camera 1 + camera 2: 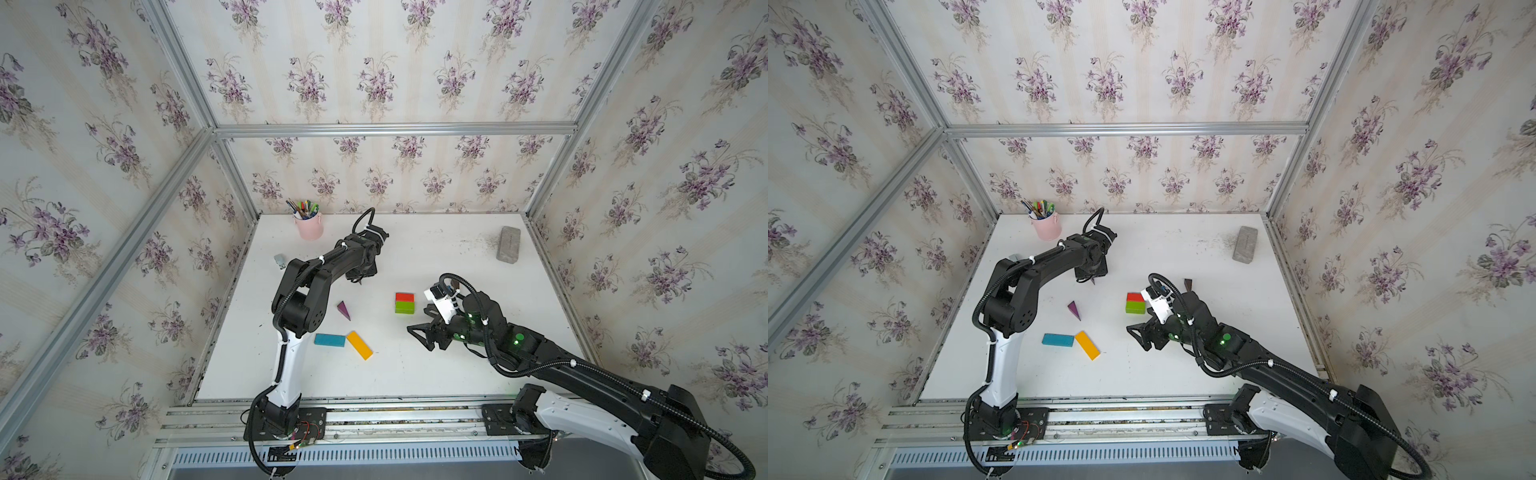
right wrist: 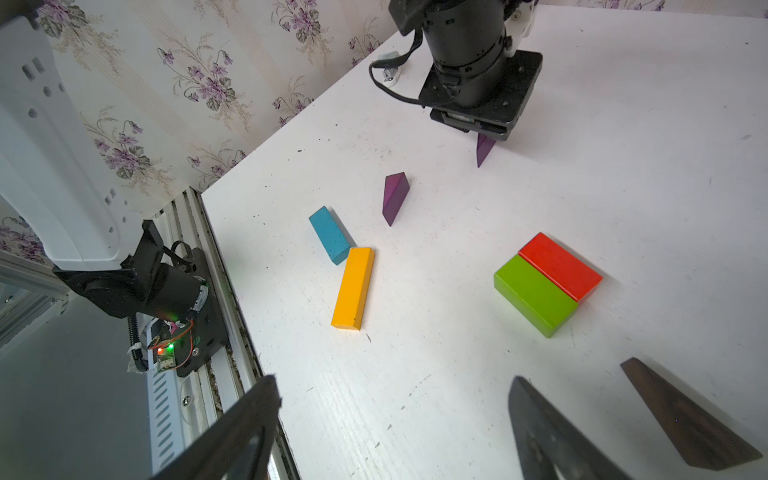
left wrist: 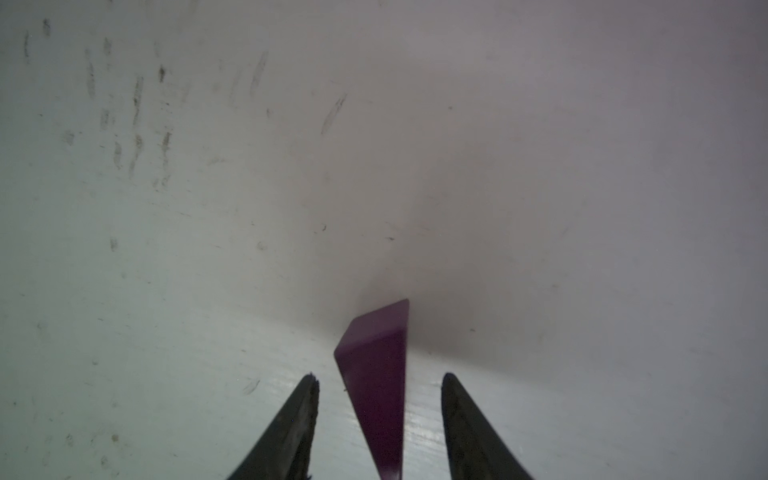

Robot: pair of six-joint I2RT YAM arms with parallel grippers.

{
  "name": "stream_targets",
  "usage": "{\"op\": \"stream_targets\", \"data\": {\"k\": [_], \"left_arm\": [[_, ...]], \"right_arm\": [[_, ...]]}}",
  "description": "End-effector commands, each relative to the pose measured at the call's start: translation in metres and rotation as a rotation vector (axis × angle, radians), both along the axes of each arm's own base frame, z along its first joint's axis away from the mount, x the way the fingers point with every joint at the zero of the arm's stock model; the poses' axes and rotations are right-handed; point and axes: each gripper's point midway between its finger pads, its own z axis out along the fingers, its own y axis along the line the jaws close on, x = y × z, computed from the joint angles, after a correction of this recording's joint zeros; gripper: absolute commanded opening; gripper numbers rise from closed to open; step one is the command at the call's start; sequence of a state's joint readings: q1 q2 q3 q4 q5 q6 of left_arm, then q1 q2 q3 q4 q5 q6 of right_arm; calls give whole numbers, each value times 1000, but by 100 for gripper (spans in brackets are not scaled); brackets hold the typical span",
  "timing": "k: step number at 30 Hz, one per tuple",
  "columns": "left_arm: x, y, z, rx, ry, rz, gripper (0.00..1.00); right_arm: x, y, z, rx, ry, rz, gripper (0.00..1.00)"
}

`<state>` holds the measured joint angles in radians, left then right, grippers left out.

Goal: Assemble a small pinwheel with building blocks
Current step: Pick up the building block from the center of the board.

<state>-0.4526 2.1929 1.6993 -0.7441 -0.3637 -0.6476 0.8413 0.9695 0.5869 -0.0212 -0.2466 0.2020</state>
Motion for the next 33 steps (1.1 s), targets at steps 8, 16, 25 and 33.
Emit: {"op": "stream_targets", "data": {"k": [8, 16, 25, 33], "left_arm": [[6, 4, -4, -14, 5, 12, 45], [7, 0, -12, -33, 22, -2, 43], [9, 2, -13, -37, 17, 4, 42], [12, 5, -12, -47, 17, 2, 40]], "right_arm": [[4, 0, -3, -18, -11, -11, 87], [5, 0, -4, -23, -7, -14, 87], [6, 0, -7, -31, -4, -18, 87], [6, 0, -8, -37, 0, -20, 87]]}}
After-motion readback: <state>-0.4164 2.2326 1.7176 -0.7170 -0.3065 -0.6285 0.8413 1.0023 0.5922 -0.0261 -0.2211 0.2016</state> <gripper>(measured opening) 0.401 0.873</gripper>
